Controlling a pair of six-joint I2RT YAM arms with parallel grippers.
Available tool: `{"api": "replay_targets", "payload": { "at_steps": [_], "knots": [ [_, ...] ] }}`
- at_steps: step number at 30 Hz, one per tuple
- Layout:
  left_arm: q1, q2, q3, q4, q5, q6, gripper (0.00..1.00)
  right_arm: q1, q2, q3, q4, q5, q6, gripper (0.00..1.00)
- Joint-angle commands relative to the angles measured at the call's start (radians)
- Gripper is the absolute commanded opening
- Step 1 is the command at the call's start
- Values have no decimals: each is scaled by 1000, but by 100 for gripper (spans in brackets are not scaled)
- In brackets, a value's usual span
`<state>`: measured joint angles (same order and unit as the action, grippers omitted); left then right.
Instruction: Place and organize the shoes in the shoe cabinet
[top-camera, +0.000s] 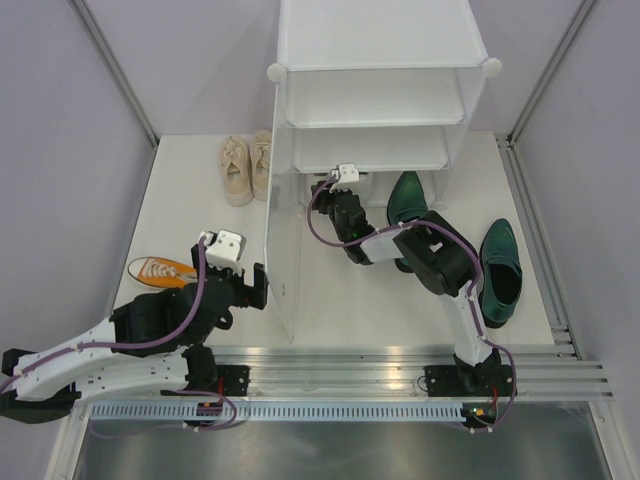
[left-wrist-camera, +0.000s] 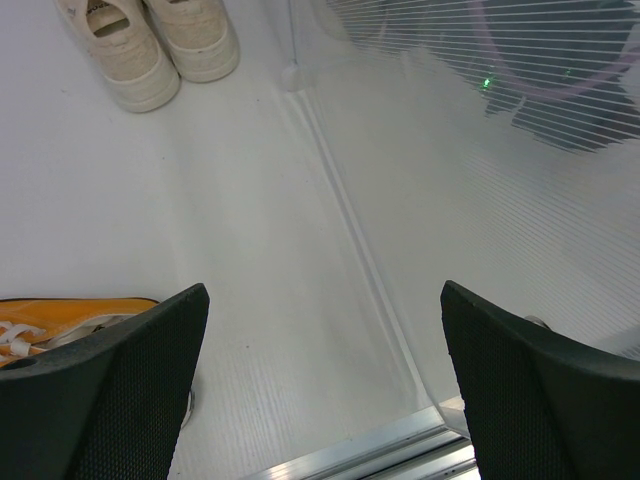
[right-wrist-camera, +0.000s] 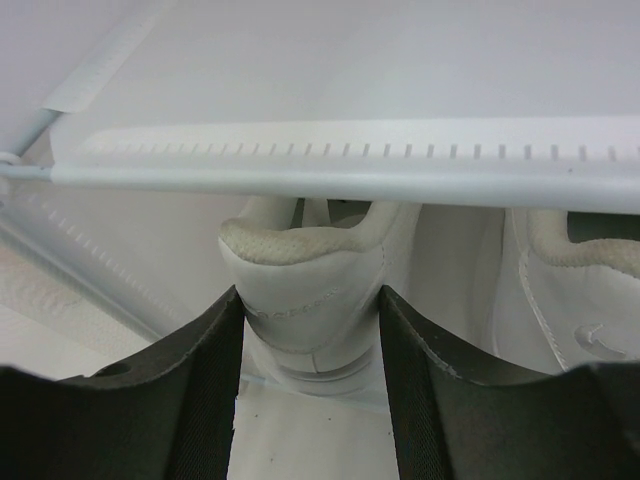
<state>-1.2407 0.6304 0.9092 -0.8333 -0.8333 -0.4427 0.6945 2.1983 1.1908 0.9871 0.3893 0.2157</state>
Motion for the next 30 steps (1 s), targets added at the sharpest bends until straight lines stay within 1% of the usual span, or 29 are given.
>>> {"api": "replay_targets", "payload": {
  "at_steps": [1, 5, 10, 14, 16, 17, 18, 20, 21, 24, 26, 27, 29, 30],
  "knots": [
    [4, 5, 0, 37, 10, 39, 100, 11, -38, 69, 160, -78, 73, 1],
    [4, 5, 0, 37, 11, 41, 100, 14, -28, 70, 159, -66, 103, 1],
    [4, 3, 2, 39, 14, 41, 100, 20, -22, 66, 124, -81, 96, 1],
    [4, 3, 2, 37, 17, 42, 100, 28, -23, 61, 76, -81, 91, 4],
    [4, 3, 2, 37, 19, 42, 100, 30, -25, 55, 44, -81, 97, 12],
    [3, 3, 2, 37, 19, 42, 100, 30, -26, 52, 36, -93, 99, 17],
    [3, 3, 3, 37, 19, 42, 100, 30, -29, 50, 24, -99, 99, 32],
    [4, 3, 2, 37, 22, 44, 100, 28, -43, 38, 12, -101, 103, 43],
    [4, 3, 2, 37, 22, 45, 99, 30, -46, 33, 7, -96, 105, 52],
    [4, 2, 2, 39, 25, 45, 100, 30, -61, 24, -14, -83, 100, 62],
    [4, 3, 2, 37, 28, 47, 100, 30, -75, 30, -30, -81, 96, 66],
    [4, 5, 2, 39, 30, 47, 100, 30, -81, 30, -42, -79, 96, 71],
    [4, 2, 2, 37, 30, 47, 100, 30, -100, 33, -59, -76, 90, 77],
    [3, 3, 2, 37, 30, 47, 100, 31, -106, 35, -80, -72, 90, 82]
  ]
}}
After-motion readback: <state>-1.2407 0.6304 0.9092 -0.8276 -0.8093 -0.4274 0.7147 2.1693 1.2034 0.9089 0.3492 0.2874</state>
